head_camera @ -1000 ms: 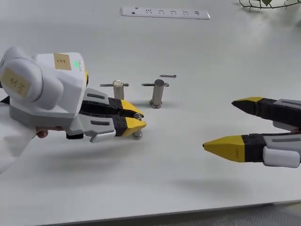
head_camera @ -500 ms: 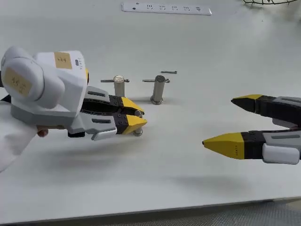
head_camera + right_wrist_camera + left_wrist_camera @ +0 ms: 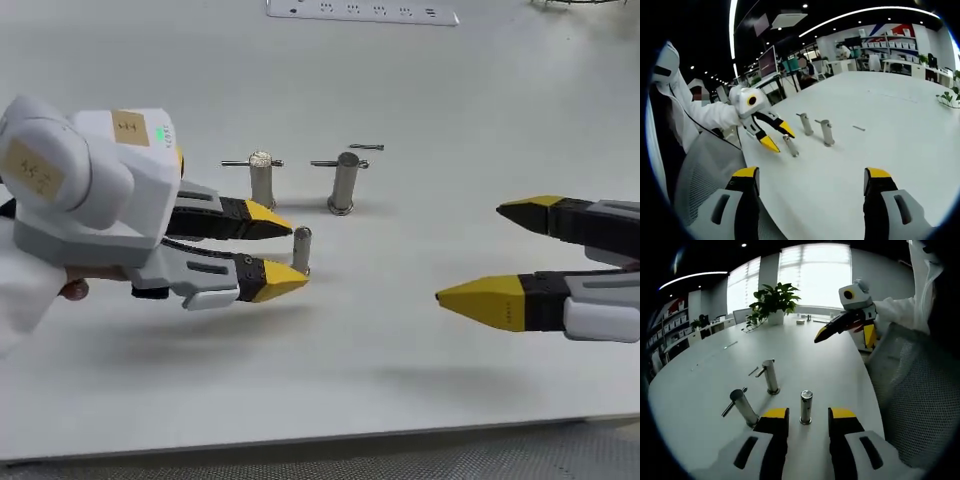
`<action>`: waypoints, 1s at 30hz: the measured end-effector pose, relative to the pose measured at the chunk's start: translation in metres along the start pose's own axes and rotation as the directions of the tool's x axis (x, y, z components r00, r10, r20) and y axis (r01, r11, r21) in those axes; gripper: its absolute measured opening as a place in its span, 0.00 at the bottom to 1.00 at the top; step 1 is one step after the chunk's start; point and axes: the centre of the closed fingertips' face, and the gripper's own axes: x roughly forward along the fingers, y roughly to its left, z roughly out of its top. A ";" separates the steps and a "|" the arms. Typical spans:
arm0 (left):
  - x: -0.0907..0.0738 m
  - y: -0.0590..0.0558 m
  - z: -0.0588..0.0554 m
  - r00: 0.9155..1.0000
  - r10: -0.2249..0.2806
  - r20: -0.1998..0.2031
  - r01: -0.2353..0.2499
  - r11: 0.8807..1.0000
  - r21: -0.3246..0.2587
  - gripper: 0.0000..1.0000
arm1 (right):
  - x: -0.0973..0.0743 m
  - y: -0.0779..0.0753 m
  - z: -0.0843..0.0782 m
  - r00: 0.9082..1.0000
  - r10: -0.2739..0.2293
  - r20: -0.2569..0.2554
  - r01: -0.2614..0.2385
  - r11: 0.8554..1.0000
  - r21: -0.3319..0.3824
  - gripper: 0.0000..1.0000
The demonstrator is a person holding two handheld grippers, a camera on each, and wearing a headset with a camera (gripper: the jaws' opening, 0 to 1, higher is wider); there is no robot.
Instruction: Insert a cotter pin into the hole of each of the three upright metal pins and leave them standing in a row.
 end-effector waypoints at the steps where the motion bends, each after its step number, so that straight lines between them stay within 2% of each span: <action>1: -0.002 0.001 0.000 1.000 0.006 0.001 -0.006 1.000 -0.005 0.37 | 0.000 0.000 0.000 1.000 0.001 0.000 -0.001 1.000 0.000 0.84; 3: -0.008 0.001 0.001 1.000 0.012 0.006 -0.012 1.000 -0.014 0.45 | 0.001 0.001 0.000 1.000 0.005 -0.003 -0.005 1.000 -0.002 0.84; 7: -0.019 -0.002 0.004 0.999 0.019 0.036 -0.017 0.998 -0.056 0.52 | 0.002 0.002 -0.001 1.000 0.009 -0.008 -0.009 1.000 -0.005 0.84; 11: -0.028 -0.006 0.003 0.999 0.025 0.043 -0.022 0.997 -0.075 0.66 | 0.002 0.002 0.000 1.000 0.011 -0.010 -0.011 1.000 -0.008 0.83; 15: -0.034 -0.008 0.000 0.998 0.051 0.039 -0.047 0.995 -0.093 0.68 | 0.002 0.003 0.000 1.000 0.012 -0.011 -0.012 1.000 -0.011 0.83; 19: -0.040 -0.005 -0.001 0.993 0.109 0.039 -0.101 0.983 -0.151 0.70 | 0.001 0.003 0.001 1.000 0.011 -0.013 -0.012 1.000 -0.014 0.83; 21: -0.043 -0.006 -0.001 0.992 0.119 0.043 -0.111 0.982 -0.152 0.74 | 0.001 0.002 0.001 1.000 0.011 -0.013 -0.011 1.000 -0.015 0.83; 24: -0.046 -0.008 0.000 0.989 0.132 0.061 -0.119 0.977 -0.174 0.86 | 0.000 0.001 0.001 1.000 0.008 -0.017 -0.008 1.000 -0.019 0.83; 25: -0.049 -0.005 -0.003 0.989 0.133 0.063 -0.120 0.976 -0.182 0.90 | 0.000 0.000 0.002 1.000 0.007 -0.018 -0.008 1.000 -0.021 0.83; 30: -0.052 -0.012 -0.006 0.989 0.131 0.064 -0.117 0.975 -0.192 0.97 | -0.001 -0.002 0.003 1.000 0.006 -0.025 -0.007 1.000 -0.029 0.82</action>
